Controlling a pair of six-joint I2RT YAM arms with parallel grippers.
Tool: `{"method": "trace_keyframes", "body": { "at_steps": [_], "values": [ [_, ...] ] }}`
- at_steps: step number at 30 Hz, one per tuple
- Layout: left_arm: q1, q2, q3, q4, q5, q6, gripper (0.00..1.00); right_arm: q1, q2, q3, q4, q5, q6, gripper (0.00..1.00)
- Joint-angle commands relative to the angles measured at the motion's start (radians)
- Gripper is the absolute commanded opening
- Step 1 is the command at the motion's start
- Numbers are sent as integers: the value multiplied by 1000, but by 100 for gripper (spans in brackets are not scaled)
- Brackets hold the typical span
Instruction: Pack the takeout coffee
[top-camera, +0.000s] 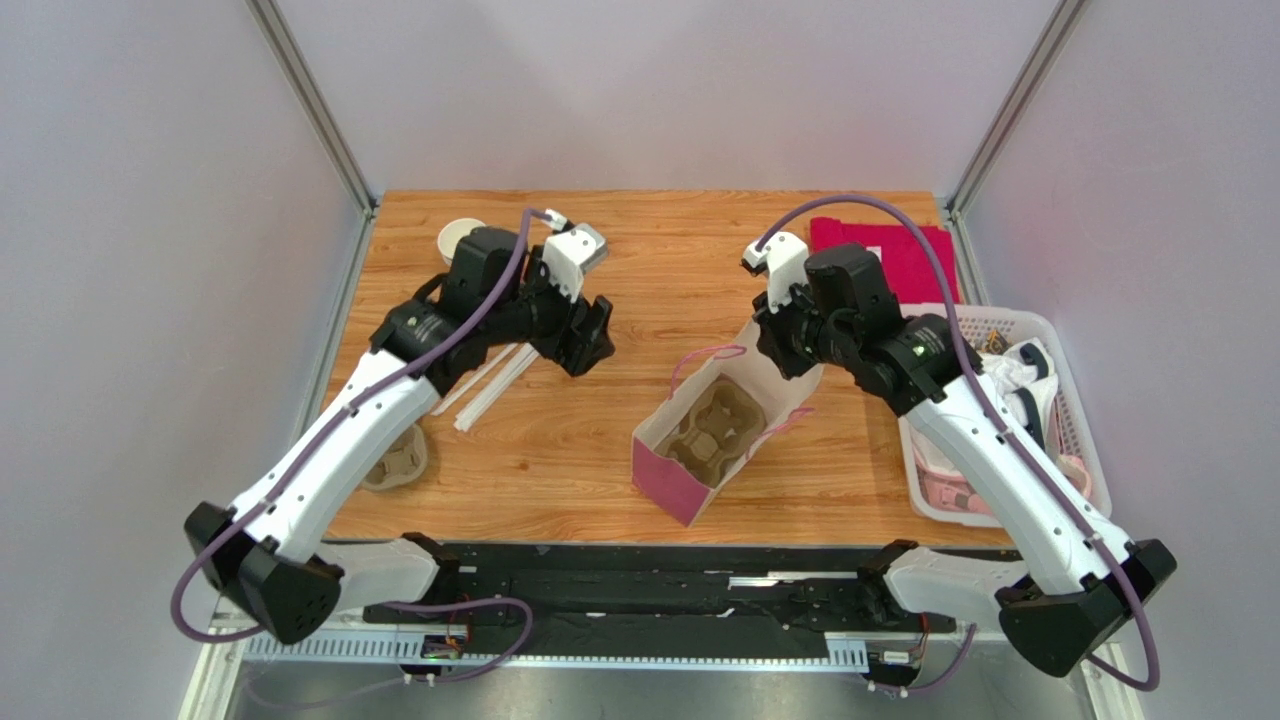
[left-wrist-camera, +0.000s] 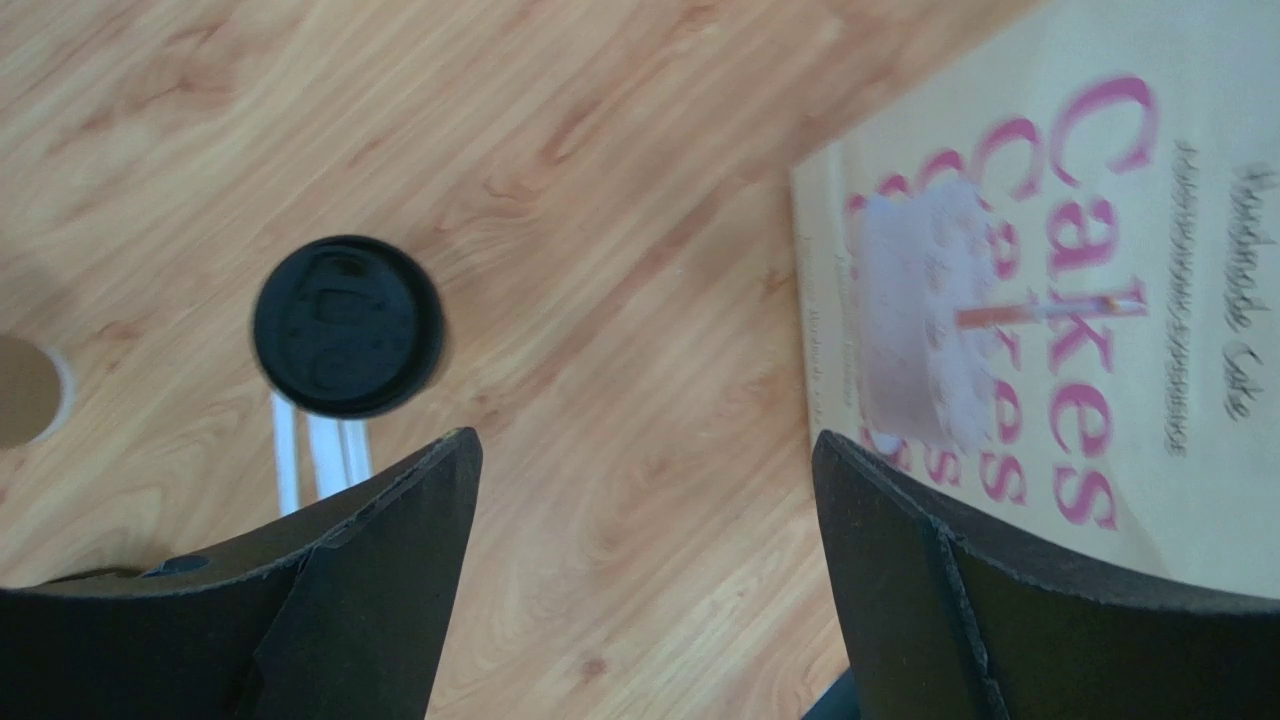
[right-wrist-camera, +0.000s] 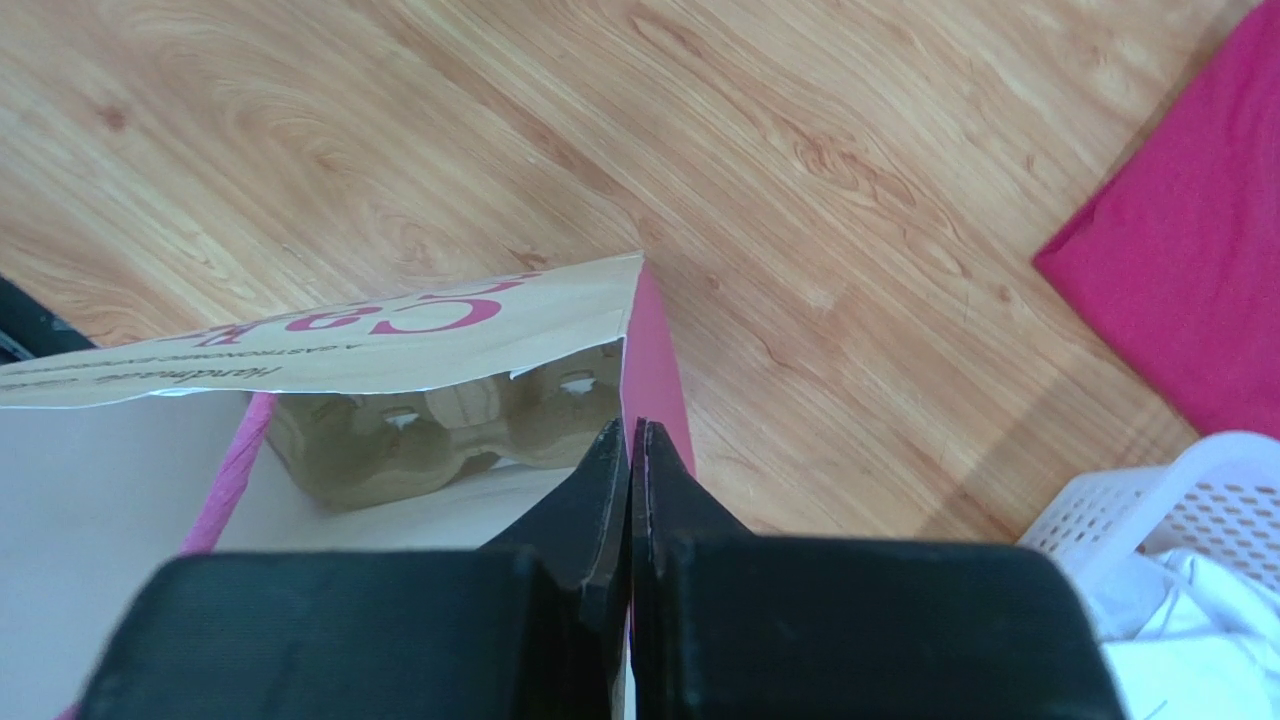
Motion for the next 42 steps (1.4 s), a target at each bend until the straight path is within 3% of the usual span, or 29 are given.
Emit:
{"method": "trace_keyframes", "body": {
  "at_steps": [1,4,9,11,13,14,16,19,33,42],
  "values": [
    [64,196,222,-172,-119,-13,91,-18,39,51,-20,92,75,0],
    [104,325,330,-263,-152,5,95,-37,51,61,-31,75,79,0],
    [164,496,453,-355,-142,19,97,-72,66,70,-43,-8,74,14],
    [177,568,506,-378,-146,9,97,-81,81,91,-60,-35,65,23],
    [185,603,532,-395,-152,-5,98,-89,92,103,-71,-46,56,44],
    [191,625,540,-388,-160,-20,98,-90,97,111,-74,-63,51,49],
    [194,642,548,-368,-172,-22,98,-96,98,119,-77,-78,40,59],
    [196,671,560,-354,-208,-28,98,-103,98,133,-85,-100,28,66],
    [197,741,571,-308,-246,-44,99,-110,111,179,-80,-114,-6,76],
    [197,786,580,-309,-232,-42,99,-110,23,101,39,-121,-61,87]
  ]
}}
